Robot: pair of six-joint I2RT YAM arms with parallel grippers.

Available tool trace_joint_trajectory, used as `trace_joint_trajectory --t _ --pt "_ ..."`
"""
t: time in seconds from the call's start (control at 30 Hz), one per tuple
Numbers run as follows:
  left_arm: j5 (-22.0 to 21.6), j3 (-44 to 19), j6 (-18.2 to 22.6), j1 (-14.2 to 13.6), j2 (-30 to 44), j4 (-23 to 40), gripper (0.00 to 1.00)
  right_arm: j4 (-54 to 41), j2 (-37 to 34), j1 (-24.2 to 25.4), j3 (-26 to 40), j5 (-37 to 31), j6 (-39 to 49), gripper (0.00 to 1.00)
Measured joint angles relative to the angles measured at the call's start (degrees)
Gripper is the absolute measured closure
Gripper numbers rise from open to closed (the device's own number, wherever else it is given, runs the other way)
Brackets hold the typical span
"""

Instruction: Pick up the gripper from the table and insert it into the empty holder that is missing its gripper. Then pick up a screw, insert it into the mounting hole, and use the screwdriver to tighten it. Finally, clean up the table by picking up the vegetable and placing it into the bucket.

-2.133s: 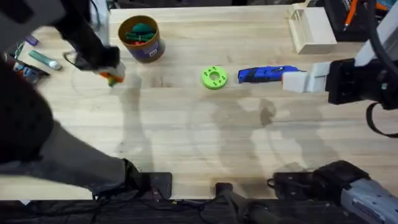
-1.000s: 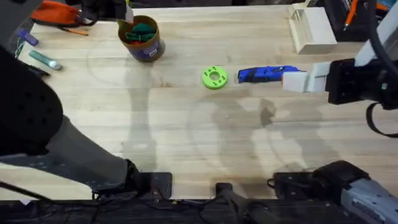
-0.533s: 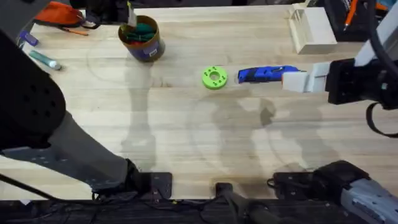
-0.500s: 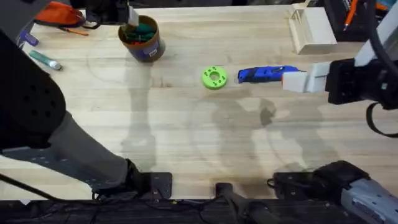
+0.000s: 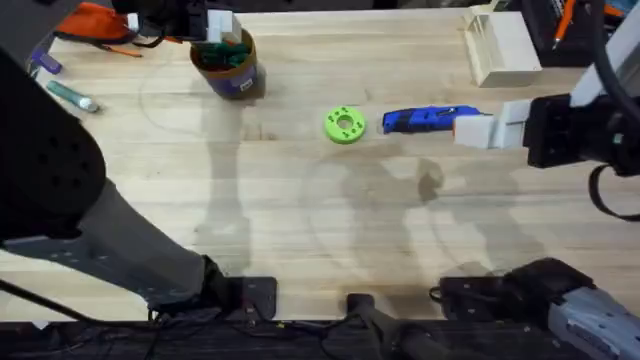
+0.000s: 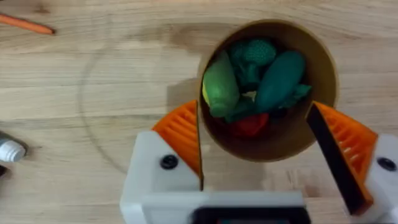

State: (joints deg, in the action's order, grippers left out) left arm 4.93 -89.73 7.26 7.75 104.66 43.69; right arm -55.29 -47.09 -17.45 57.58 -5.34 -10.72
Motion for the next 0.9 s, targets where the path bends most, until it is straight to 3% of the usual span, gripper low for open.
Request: trace_joint_trajectory --t 0.27,0.67,0.9 --pt "-0.2 0.0 0.0 0.0 -4.2 2.7 0.015 0.0 0.0 0.0 0.0 0.0 0.0 0.011" --pt "-1.6 0.0 0.0 -0.3 -24.2 18.4 0.012 -0.1 0.0 0.0 0.0 0.0 0.0 0.011" --pt "-2.1 6.7 -2.0 -5.9 -36.8 18.1 0.012 -0.2 0.0 0.0 0.0 0.0 0.0 0.011"
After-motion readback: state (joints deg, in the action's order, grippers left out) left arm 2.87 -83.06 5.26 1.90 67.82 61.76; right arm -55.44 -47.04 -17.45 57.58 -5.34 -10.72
